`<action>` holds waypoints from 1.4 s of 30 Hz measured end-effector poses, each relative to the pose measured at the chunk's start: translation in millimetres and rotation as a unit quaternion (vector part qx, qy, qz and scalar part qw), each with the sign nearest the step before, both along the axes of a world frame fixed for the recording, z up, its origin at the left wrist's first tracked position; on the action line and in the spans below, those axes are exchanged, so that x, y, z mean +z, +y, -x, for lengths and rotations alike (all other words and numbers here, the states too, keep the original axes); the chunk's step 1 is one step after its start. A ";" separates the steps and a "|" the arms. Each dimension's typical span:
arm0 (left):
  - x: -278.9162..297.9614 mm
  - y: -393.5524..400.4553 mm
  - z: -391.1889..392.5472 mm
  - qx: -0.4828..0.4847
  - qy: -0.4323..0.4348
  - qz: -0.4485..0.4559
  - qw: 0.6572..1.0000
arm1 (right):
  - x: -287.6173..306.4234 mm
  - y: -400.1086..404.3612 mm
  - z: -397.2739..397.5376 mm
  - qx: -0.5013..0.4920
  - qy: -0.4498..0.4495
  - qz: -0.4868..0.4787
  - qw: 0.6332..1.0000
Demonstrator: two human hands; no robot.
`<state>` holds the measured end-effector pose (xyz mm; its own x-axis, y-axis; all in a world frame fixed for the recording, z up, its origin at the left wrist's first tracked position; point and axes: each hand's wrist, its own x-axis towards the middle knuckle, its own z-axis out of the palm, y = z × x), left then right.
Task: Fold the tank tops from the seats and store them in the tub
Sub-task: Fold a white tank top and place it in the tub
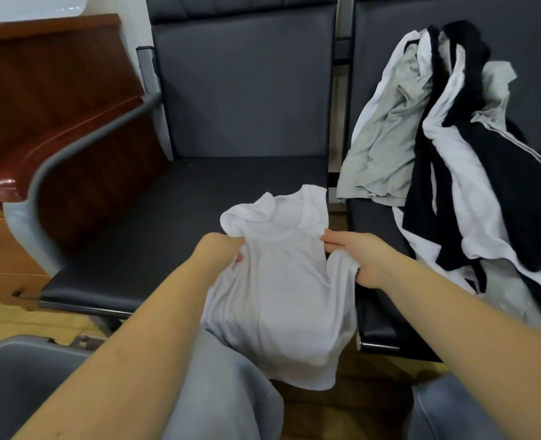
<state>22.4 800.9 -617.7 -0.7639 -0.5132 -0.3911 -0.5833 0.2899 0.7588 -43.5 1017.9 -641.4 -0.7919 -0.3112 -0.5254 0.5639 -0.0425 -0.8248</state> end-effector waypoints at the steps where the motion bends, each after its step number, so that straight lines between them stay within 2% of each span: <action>1: 1.3 10.0 4.3 -0.024 0.003 -0.026 0.999 | 0.2 -0.8 -0.3 0.007 -0.004 0.004 1.000; 3: 5.7 34.1 14.0 -0.079 -0.008 -0.061 0.995 | 0.8 -0.8 -1.0 0.022 -0.009 0.010 1.000; 7: 6.8 74.5 25.4 -0.189 -0.056 -0.022 0.980 | 0.1 3.9 -0.6 0.036 -0.023 0.027 0.999; 11: 0.6 83.5 24.9 -0.271 -0.039 -0.032 0.961 | -1.9 8.7 1.9 0.013 -0.001 -0.031 0.999; 14: 2.4 88.9 23.8 -0.304 -0.015 -0.045 0.951 | -3.8 4.8 1.4 0.005 0.013 -0.075 0.997; 17: 3.6 92.8 21.9 -0.317 0.009 -0.047 0.947 | -3.4 3.9 0.9 -0.036 0.033 -0.075 0.996; 19: 4.3 91.7 19.8 -0.307 0.041 -0.046 0.950 | 0.9 8.2 1.8 -0.070 0.038 -0.057 0.995; 22: 7.3 80.1 17.1 -0.241 0.079 -0.032 0.967 | 10.1 18.0 3.6 -0.104 0.024 -0.061 0.992; 25: 9.6 64.3 12.0 -0.207 0.053 0.070 0.974 | 14.1 27.4 6.8 -0.132 0.024 -0.054 0.990; 27: 10.6 54.0 7.9 -0.185 0.018 0.094 0.978 | 13.2 32.2 9.1 -0.153 0.050 -0.052 0.986; 33: 8.8 18.9 -10.4 -0.141 -0.075 0.032 0.987 | 9.4 35.5 6.4 -0.156 0.128 -0.050 0.978; 35: 6.6 6.0 -15.3 -0.109 -0.059 -0.042 0.991 | 13.7 32.1 -0.2 -0.148 0.168 -0.047 0.973; 38: 7.3 -8.3 -22.1 -0.048 -0.007 -0.140 0.989 | 28.5 24.2 -18.3 -0.061 0.324 -0.115 0.937; 40: 5.7 -15.6 -24.4 0.002 0.026 -0.164 0.986 | 36.8 19.4 -35.6 0.077 0.430 -0.170 0.883; 42: 3.9 -21.4 -25.5 0.032 0.040 -0.168 0.985 | 35.7 13.1 -50.6 0.234 0.481 -0.225 0.815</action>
